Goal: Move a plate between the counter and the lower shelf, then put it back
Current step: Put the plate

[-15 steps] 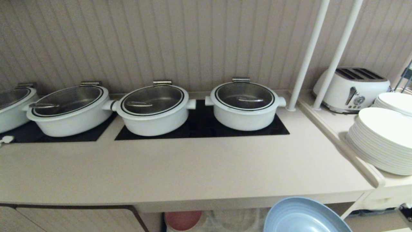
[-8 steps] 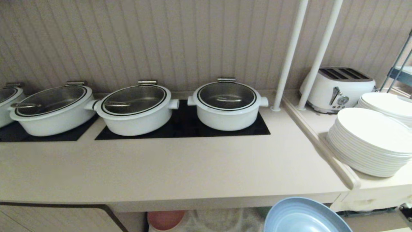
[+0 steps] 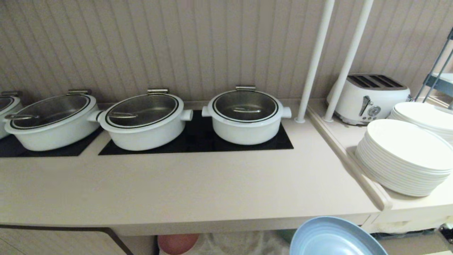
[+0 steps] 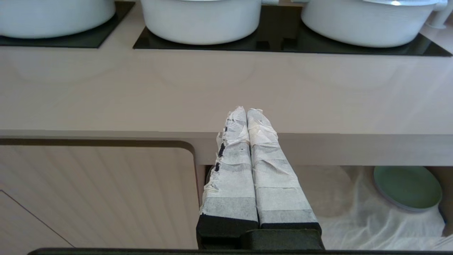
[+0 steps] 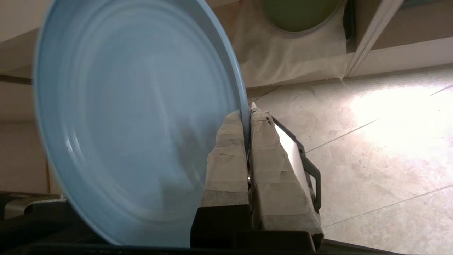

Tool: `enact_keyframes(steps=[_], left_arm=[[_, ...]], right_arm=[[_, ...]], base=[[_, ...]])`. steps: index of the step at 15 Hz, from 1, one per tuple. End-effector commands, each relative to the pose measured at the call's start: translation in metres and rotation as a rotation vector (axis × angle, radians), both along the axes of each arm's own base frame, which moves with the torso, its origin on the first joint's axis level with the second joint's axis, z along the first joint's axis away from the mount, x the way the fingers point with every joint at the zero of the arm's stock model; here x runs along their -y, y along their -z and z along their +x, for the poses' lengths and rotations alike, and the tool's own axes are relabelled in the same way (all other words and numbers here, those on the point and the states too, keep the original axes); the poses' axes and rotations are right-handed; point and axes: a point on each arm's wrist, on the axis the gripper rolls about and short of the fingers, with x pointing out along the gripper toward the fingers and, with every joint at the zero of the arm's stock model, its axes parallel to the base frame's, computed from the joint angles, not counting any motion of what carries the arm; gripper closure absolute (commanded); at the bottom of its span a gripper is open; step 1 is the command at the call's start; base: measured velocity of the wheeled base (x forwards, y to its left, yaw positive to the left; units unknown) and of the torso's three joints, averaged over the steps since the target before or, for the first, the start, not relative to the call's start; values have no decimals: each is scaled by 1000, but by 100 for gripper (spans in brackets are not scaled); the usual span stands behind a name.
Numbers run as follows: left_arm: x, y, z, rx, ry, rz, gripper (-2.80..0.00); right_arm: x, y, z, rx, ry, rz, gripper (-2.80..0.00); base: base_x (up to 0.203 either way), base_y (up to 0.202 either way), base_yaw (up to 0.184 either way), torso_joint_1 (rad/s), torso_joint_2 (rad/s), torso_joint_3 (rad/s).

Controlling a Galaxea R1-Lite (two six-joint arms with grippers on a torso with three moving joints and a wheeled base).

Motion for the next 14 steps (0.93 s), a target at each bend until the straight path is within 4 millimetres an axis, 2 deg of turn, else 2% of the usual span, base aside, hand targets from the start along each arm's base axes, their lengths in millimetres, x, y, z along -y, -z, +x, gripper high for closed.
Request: enact_keyframes(steps=[1, 14], left_arm=[[0, 0, 0, 1, 0, -1, 0], [0, 0, 0, 1, 0, -1, 0]], right_arm=[[0, -1, 0, 10, 2, 6, 0], [0, -2, 2, 37, 15, 2, 0]], base=[[0, 0, 0, 0, 0, 0], [0, 0, 0, 0, 0, 0]])
